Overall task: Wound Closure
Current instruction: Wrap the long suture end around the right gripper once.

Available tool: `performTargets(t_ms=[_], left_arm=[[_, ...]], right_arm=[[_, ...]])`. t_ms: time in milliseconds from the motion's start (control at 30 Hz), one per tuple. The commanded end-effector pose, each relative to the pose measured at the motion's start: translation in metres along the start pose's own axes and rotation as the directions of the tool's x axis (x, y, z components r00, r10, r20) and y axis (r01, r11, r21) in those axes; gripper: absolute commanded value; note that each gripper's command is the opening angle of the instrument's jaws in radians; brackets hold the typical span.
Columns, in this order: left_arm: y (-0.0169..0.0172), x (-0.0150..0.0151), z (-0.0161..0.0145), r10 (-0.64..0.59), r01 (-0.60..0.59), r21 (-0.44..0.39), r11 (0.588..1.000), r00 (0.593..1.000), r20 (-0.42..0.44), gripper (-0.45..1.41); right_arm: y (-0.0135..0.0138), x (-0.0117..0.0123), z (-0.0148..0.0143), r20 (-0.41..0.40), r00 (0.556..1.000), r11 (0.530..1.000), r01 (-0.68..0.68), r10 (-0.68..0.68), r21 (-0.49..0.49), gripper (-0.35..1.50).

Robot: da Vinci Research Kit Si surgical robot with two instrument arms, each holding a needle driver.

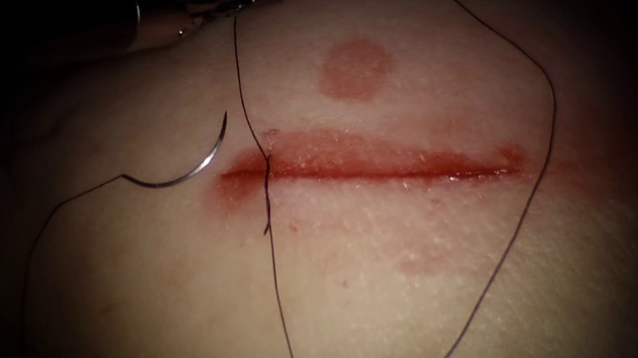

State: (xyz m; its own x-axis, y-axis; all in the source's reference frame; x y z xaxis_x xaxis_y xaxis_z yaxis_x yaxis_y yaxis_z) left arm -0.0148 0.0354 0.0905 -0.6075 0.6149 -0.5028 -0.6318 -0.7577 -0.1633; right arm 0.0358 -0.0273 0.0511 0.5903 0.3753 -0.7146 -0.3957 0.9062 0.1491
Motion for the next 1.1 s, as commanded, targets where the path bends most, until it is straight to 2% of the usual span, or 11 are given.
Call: performTargets(t_ms=[33, 167, 300, 500, 733, 867, 1100], left_arm=[[0.0, 0.0001, 0.0008, -0.001, 0.001, -0.002, 1.0, 1.0, -0.003, 0.5], [-0.0002, -0.0008, 0.0002, -0.108, 0.108, 0.005, 0.994, 0.994, 0.007, 0.53], [0.0005, -0.0014, 0.0005, -0.12, 0.12, 0.002, 0.993, 0.993, 0.008, 0.57], [0.0014, -0.0016, 0.0037, -0.203, 0.203, -0.066, 0.977, 0.979, 0.007, 0.53], [0.0024, -0.0024, 0.0051, -0.209, 0.21, -0.03, 0.977, 0.978, 0.012, 0.53], [0.0018, -0.002, 0.0048, -0.213, 0.213, -0.021, 0.977, 0.977, 0.014, 0.59], [0.001, -0.0011, 0.0043, -0.217, 0.217, -0.021, 0.976, 0.976, -0.027, 0.55]], right_arm=[[-0.0008, -0.0003, 0.0005, 0.002, 1.0, 1.0, -0.002, 0.002, 0.002, 1.43], [-0.0009, -0.0001, 0.0007, 0.011, 1.0, 1.0, -0.002, 0.002, 0.009, 1.41], [-0.001, -0.0001, 0.0006, 0.011, 1.0, 1.0, -0.002, 0.001, 0.009, 1.41], [-0.0015, 0.0, 0.0004, 0.015, 1.0, 1.0, 0.001, -0.001, 0.012, 1.4], [-0.0017, 0.0, 0.0, 0.019, 1.0, 1.0, 0.002, -0.002, 0.019, 1.38], [-0.0016, 0.0, -0.0001, 0.017, 1.0, 1.0, 0.002, -0.002, 0.022, 1.36], [-0.0015, -0.0007, -0.0012, 0.012, 1.0, 0.999, 0.007, -0.008, 0.032, 1.36]])
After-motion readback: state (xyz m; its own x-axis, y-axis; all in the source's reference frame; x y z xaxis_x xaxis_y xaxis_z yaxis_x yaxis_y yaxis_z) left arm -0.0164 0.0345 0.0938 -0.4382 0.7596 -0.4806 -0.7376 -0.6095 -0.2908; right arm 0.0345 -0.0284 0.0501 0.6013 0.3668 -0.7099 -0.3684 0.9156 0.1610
